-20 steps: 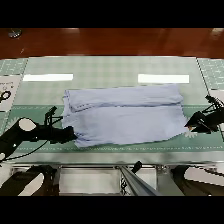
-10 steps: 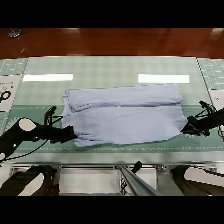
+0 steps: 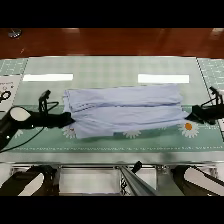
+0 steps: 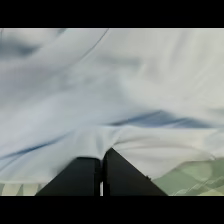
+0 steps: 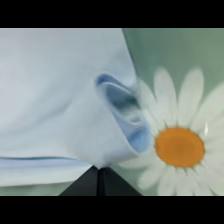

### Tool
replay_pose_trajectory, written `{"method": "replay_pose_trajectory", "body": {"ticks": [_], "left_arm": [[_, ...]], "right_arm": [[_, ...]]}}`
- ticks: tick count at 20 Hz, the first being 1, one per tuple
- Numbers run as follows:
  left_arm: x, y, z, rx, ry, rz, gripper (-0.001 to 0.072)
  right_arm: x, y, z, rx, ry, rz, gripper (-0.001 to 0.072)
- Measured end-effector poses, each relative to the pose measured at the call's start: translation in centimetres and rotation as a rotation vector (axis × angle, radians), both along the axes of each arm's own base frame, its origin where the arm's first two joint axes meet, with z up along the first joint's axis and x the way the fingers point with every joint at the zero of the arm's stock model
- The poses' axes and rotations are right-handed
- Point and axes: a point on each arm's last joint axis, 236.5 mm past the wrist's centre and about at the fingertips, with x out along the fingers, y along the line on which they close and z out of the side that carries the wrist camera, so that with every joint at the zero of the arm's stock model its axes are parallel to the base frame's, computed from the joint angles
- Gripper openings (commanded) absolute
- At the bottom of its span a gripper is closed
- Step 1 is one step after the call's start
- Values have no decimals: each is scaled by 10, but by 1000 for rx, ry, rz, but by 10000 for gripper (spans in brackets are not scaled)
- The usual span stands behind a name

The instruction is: Fold the shirts.

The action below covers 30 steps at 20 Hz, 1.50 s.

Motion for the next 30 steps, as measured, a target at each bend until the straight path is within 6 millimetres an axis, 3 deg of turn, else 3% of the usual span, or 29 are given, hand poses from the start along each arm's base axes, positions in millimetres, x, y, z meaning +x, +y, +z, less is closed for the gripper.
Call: {"method": "replay_pose_trajectory", "body": {"ticks": [5, 8, 11, 16, 23, 26, 30], "left_arm": [[70, 3, 89, 43, -286, -59, 24], [98, 11, 112, 95, -370, -67, 24], [124, 24, 102, 136, -367, -48, 24], [165, 45, 55, 164, -276, -17, 24], [236, 47, 35, 138, -265, -3, 24], [242, 41, 22, 108, -220, -16, 25], [225, 32, -2, 75, -110, -73, 48]], "right_arm": [[84, 20, 82, 41, -335, -50, 20], [122, 30, 97, 32, -417, -53, 20], [155, 34, 86, 29, -435, -69, 20], [198, 40, 49, 23, -421, -83, 20], [231, 32, 17, 5, -419, -159, 20], [233, 31, 4, 5, -398, -169, 20], [224, 32, -14, -12, -345, -131, 20]]}}
